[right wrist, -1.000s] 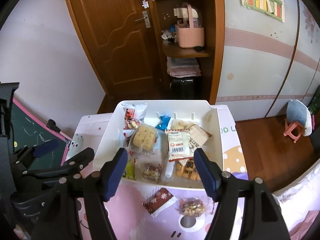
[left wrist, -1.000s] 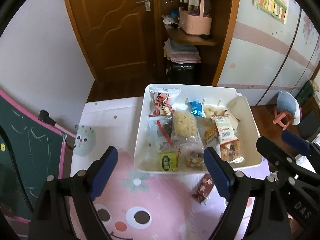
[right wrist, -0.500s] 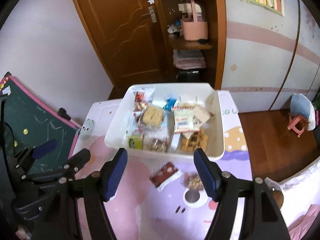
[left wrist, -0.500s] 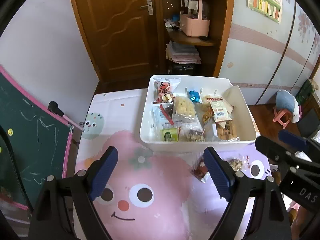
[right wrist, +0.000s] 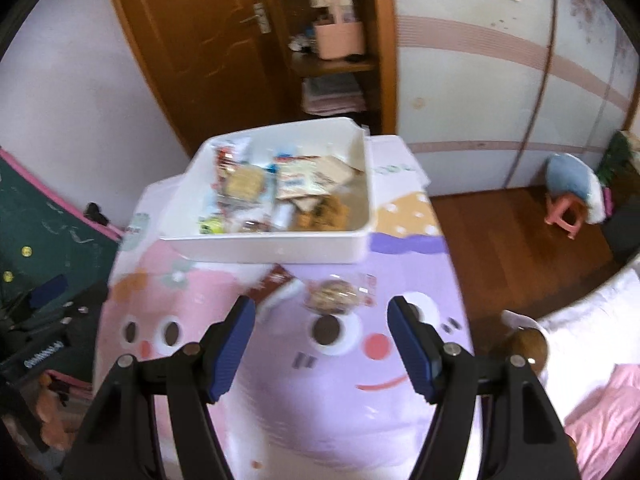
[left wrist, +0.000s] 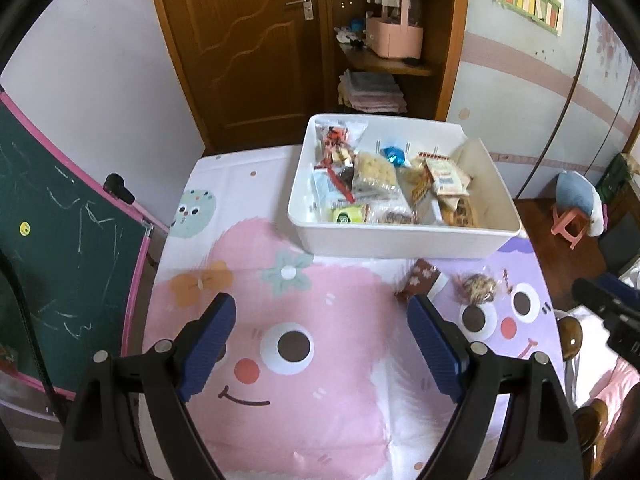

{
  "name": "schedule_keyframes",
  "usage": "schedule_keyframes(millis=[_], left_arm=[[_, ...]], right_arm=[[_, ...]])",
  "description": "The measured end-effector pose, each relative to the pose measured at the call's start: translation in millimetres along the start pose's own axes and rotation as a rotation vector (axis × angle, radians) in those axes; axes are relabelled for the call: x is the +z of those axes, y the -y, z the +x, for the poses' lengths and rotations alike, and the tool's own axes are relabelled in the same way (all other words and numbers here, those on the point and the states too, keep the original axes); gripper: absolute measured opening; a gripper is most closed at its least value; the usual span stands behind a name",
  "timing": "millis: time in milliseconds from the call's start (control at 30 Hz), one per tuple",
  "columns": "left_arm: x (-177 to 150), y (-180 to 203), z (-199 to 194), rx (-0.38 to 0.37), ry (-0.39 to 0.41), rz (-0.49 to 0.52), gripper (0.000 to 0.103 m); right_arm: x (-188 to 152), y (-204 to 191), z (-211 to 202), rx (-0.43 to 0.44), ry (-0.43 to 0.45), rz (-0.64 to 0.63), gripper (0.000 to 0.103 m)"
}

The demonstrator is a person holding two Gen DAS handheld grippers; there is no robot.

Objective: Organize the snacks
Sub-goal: 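Withdraw both tools from the tray toward the brown wafer and nut bag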

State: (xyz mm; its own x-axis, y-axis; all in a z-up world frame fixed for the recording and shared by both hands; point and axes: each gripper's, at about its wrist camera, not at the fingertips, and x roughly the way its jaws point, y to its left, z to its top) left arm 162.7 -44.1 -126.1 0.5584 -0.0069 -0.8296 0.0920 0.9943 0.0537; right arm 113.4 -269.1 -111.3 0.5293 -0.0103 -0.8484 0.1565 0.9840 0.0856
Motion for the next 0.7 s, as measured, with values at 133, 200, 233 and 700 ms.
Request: schedule_keyframes(millis=[133, 200, 233, 700], left_arm=[[-10, 0, 9, 0.002, -0.014, 0.007, 0.087], [-13, 0, 14, 0.000, -0.023, 0.011, 0.087], [-14, 0, 17, -0.001, -0.025, 0.013, 0.087], [-18, 17, 59, -0.033, -0.087, 0.071, 0.087]], right_arm=[[-9, 19, 0, -0.069, 0.011, 0.021, 0.069], [-13, 30, 4, -0.071, 0.002, 0.052, 0.069], [-14, 34, 6, -0.070, -0.004, 0.063, 0.069], [-39, 34, 44, -0.067, -0.096, 0.068, 0.069]])
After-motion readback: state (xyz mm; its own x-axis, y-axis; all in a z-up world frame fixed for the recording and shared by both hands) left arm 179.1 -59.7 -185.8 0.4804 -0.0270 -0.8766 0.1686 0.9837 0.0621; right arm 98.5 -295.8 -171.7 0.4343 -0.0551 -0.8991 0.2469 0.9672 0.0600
